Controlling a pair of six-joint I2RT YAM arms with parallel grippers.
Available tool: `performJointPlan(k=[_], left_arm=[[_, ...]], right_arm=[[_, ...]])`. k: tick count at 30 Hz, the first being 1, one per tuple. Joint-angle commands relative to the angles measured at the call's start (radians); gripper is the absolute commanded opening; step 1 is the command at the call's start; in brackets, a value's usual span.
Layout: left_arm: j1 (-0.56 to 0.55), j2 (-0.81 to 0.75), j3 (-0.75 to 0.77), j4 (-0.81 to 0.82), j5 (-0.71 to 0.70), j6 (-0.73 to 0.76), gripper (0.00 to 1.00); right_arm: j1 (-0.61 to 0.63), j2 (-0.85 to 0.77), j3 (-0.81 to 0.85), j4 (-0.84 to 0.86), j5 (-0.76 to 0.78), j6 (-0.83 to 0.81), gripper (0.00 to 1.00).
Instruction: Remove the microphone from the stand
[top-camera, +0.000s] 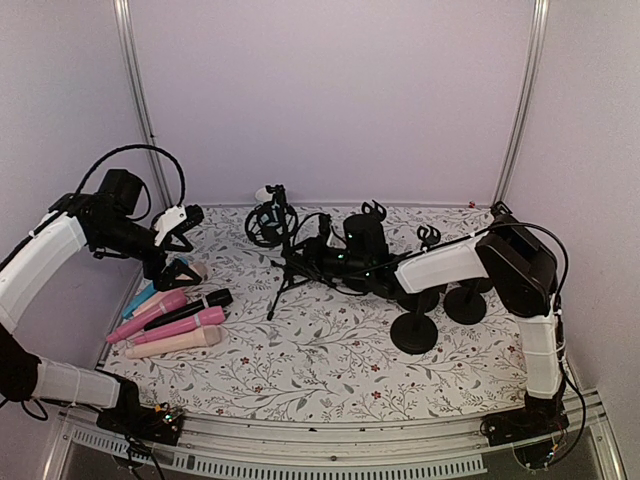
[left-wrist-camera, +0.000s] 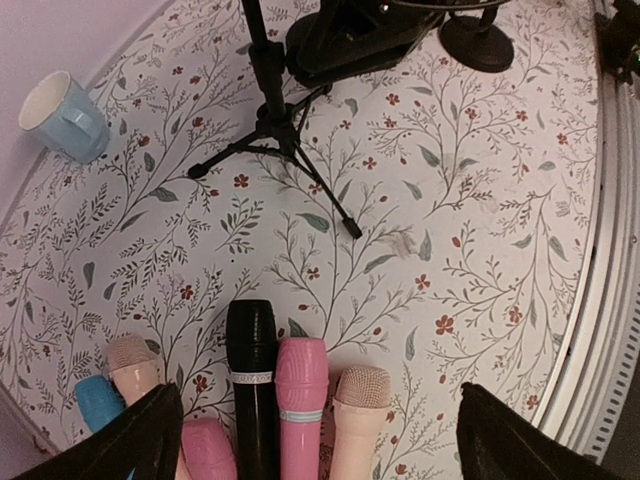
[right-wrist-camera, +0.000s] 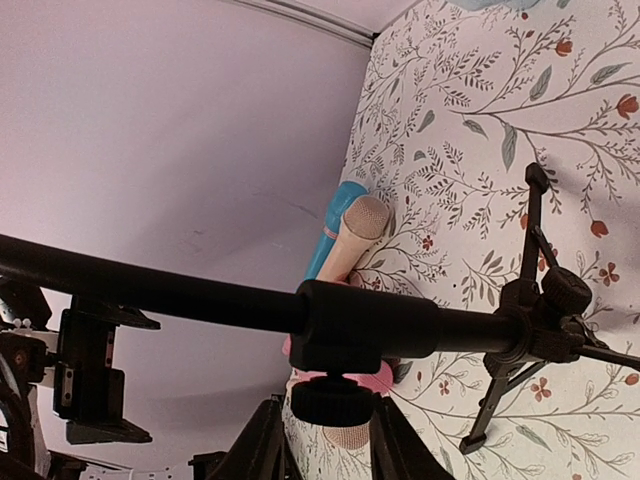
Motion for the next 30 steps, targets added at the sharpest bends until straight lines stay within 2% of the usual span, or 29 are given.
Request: performJointPlan(k=[1, 8, 16, 17, 18, 20, 24, 30], left_arm=[[0.009, -0.018, 0.003, -0.009, 0.005, 0.016, 0.96], [0.009, -0.011, 0.003, -0.005, 0.010, 0.012, 0.96], [0.009, -0.012, 0.000, -0.007, 0.010, 0.014, 0.96], [0.009, -0.012, 0.000, -0.009, 0.011, 0.014, 0.95], [0.009, -0.012, -0.002, -0.008, 0.012, 0.014, 0.95], [0.009, -0.012, -0.003, -0.010, 0.012, 0.013, 0.95], [0.010, -0.013, -0.002, -0.013, 0.013, 0.012, 0.95], [0.009, -0.022, -0.007, -0.012, 0.018, 0.019, 0.95]], right_arm=[[-0.008, 0.019, 0.030, 0.041, 0.002, 0.008, 0.28], [0.000, 0.000, 0.010, 0.025, 0.031, -0.019, 0.02], [0.026, -0.021, 0.008, -0.106, 0.122, -0.135, 0.00], [0.027, -0.021, 0.004, -0.107, 0.123, -0.143, 0.05], [0.028, -0.020, 0.000, -0.102, 0.120, -0.143, 0.20], [0.027, -0.019, -0.002, -0.079, 0.109, -0.133, 0.31], [0.016, -0.022, -0.005, 0.012, 0.074, -0.094, 0.34], [-0.001, -0.009, 0.037, 0.030, 0.031, -0.067, 0.34]])
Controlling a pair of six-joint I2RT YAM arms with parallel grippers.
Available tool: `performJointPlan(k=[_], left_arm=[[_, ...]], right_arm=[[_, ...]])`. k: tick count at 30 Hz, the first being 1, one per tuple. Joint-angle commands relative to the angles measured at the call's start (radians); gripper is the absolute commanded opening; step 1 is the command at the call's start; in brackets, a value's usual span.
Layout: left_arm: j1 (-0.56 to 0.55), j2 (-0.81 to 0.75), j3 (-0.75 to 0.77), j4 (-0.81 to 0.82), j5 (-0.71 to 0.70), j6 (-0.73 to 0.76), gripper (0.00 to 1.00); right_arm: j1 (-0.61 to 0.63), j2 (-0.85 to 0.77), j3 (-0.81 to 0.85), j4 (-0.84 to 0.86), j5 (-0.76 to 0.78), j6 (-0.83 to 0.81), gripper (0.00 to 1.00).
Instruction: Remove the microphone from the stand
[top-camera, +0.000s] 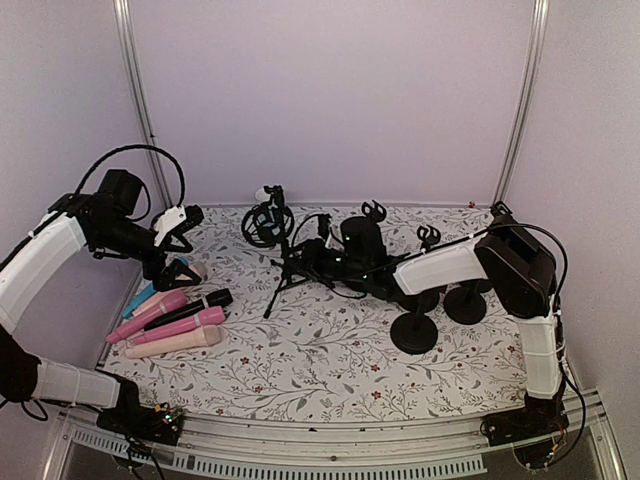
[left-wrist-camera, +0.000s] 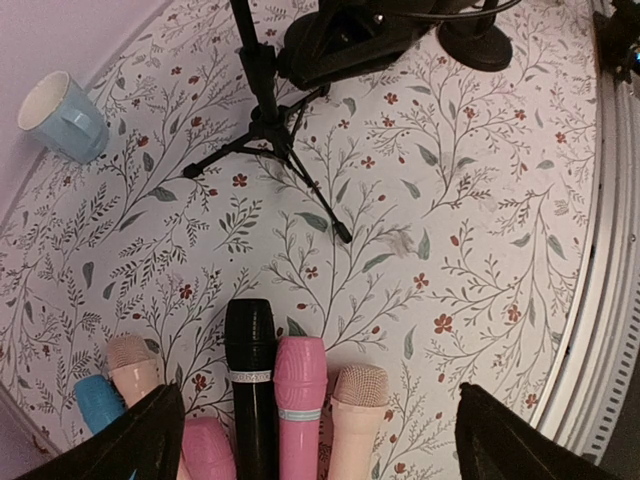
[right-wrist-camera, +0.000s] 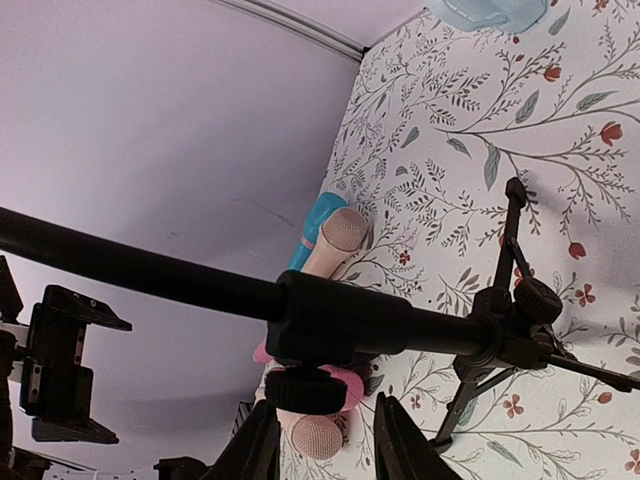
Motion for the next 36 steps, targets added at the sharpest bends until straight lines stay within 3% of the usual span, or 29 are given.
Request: performJointPlan(k=[1, 14, 23, 30, 36], left_arm=[[0.009, -0.019, -0.008, -0.006, 0.019, 0.015, 0.95], [0.008, -0.018, -0.011, -0.009, 0.016, 0.015, 0.95], [0.008, -0.018, -0.014, -0.008, 0.015, 0.019, 0.95], [0.009, -0.012, -0.008, -0.008, 0.024, 0.018, 0.95], [0.009, -0.009, -0.008, -0.006, 0.027, 0.018, 0.95]], right_arm=[[-0.016, -0.014, 0.039, 0.052, -0.037, 0.025, 0.34], [-0.022, 0.038, 0.092, 0.057, -0.038, 0.067, 0.27], [-0.024, 0.029, 0.083, 0.025, -0.012, 0.067, 0.11], [-0.018, -0.004, 0.047, -0.110, 0.067, 0.024, 0.00], [0.006, -0.025, 0.053, -0.258, 0.209, -0.092, 0.00]])
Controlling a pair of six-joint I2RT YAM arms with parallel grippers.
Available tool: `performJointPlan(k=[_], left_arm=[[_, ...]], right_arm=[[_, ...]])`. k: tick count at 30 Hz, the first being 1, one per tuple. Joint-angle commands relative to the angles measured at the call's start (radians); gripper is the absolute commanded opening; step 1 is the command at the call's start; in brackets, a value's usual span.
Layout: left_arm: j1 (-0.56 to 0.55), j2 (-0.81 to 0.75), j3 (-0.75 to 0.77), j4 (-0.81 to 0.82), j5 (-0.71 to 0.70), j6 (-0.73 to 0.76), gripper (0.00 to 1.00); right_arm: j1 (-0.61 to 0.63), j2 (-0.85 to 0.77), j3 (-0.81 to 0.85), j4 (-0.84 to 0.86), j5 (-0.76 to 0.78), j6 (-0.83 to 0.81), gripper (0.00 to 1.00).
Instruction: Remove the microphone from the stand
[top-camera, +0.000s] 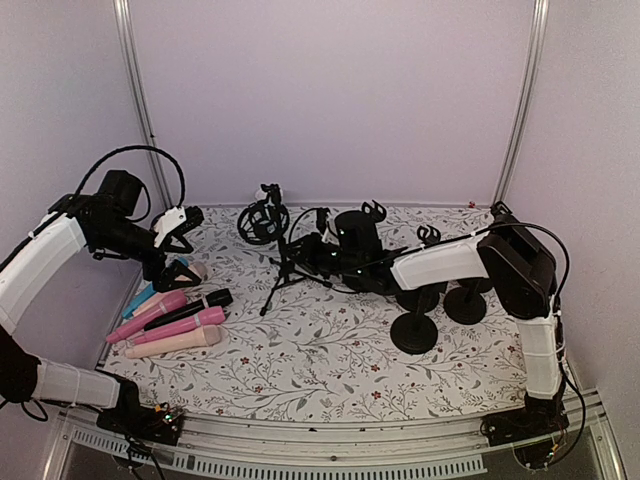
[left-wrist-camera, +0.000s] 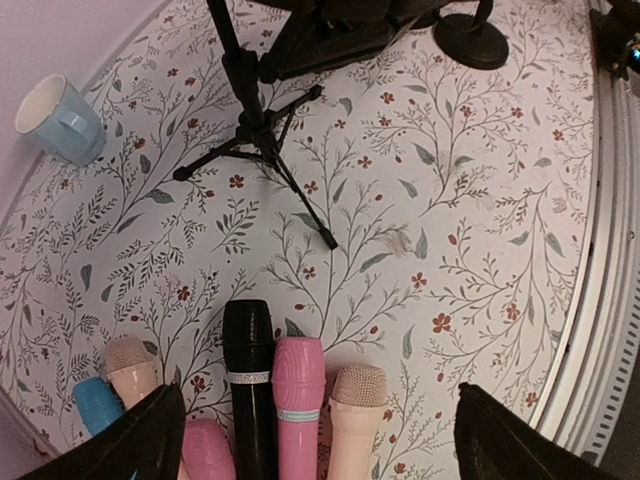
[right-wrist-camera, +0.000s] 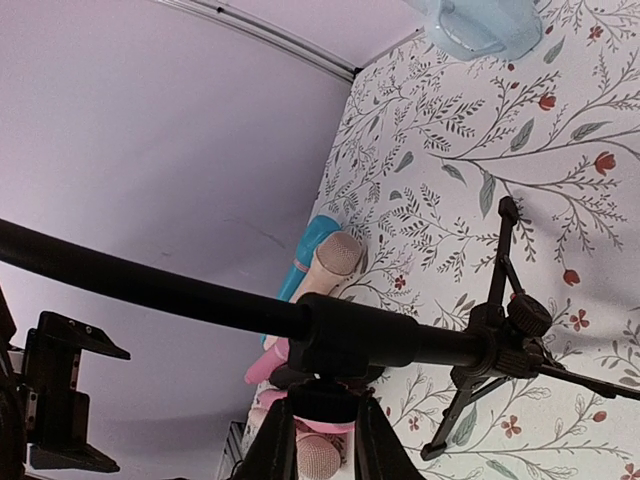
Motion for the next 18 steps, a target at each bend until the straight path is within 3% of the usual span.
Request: performJointPlan(k=[1, 12, 18], left_arm=[[0.009, -0.005, -0.002, -0.006, 0.022, 0.006, 0.95], [0.009, -0.003, -0.005, -0.006, 0.021, 0.004, 0.95], [0.010, -0.003, -0.004, -0.006, 0.023, 0.000, 0.94]], right_arm=[[0.008, -0.034, -0.006, -0.205, 0.171, -0.108, 0.00], [0.075, 0.006, 0.157, -0.447, 0.415, -0.363, 0.00], [0.099, 0.005, 0.165, -0.485, 0.495, -0.397, 0.00]])
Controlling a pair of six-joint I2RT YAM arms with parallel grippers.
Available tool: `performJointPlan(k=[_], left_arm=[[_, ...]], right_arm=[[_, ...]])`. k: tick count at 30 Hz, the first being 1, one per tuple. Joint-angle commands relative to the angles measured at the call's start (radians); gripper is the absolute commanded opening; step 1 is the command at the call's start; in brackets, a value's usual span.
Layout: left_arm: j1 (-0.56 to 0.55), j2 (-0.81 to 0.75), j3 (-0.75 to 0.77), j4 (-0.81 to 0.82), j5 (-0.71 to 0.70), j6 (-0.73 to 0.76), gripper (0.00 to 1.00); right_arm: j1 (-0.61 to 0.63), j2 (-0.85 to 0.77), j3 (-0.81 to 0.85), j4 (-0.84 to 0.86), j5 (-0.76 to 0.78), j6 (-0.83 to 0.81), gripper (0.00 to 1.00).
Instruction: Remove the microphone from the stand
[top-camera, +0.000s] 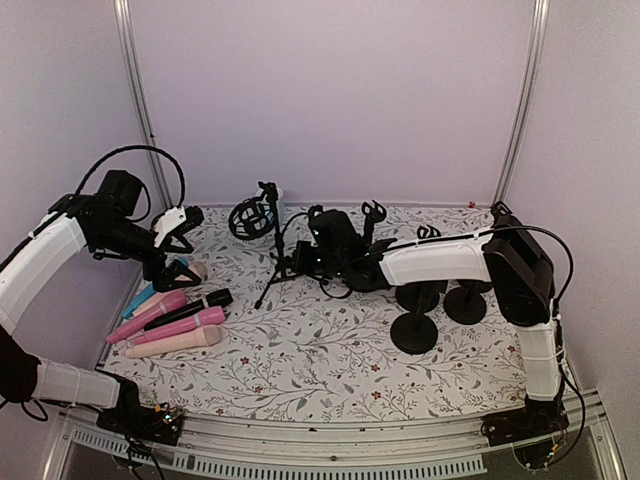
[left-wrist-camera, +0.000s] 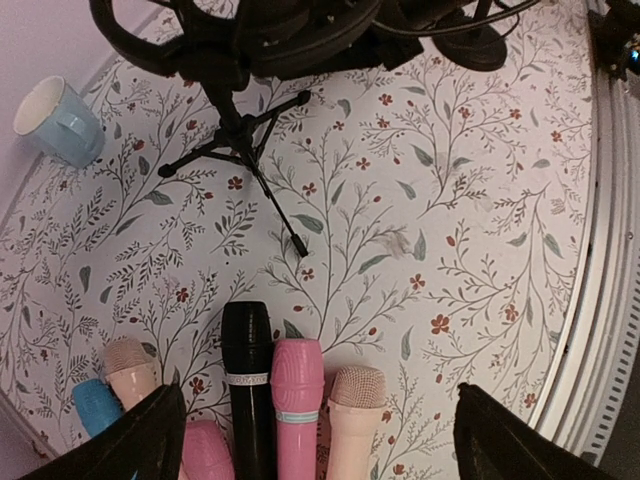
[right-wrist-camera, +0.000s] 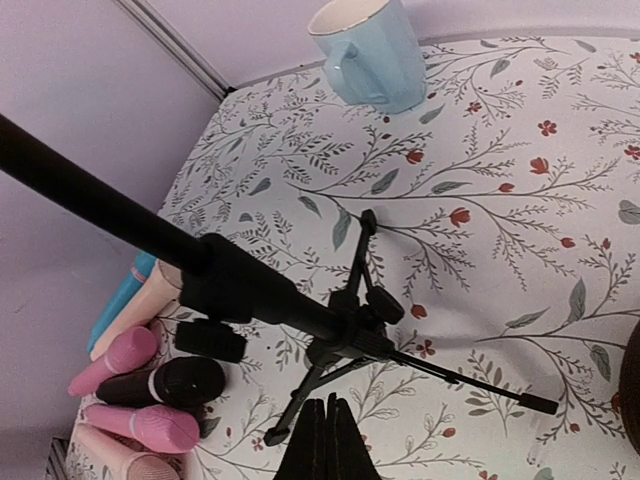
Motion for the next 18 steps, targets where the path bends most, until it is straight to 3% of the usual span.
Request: performJointPlan(k=[1, 3, 5, 8, 12, 18], left_arm=[[0.008, -0.003, -0.003, -0.006, 0.017, 0.000, 0.94], [0.008, -0.003, -0.002, -0.006, 0.017, 0.000, 0.94], [0.009, -0.003, 0.000, -0.007, 0.016, -0.001, 0.94], [0.009, -0.003, 0.003, -0.006, 0.017, -0.003, 0.94], [0.010, -0.005, 0.005, -0.009, 0.021, -0.009, 0.94], [0.009, -0.018, 0.004, -0.014, 0.019, -0.005, 0.94]], right_arm=[[0.017, 0.009, 0.008, -0.074, 0.103, -0.057, 0.00], [0.018, -0.014, -0.013, -0.040, 0.092, -0.054, 0.07], [0.013, -0.047, -0.045, 0.005, 0.069, -0.031, 0.25], [-0.016, -0.106, -0.136, 0.168, -0.082, 0.073, 0.39], [-0.066, -0.083, -0.171, 0.376, -0.313, 0.273, 0.47], [-0.093, 0.017, -0.069, 0.434, -0.467, 0.407, 0.52]])
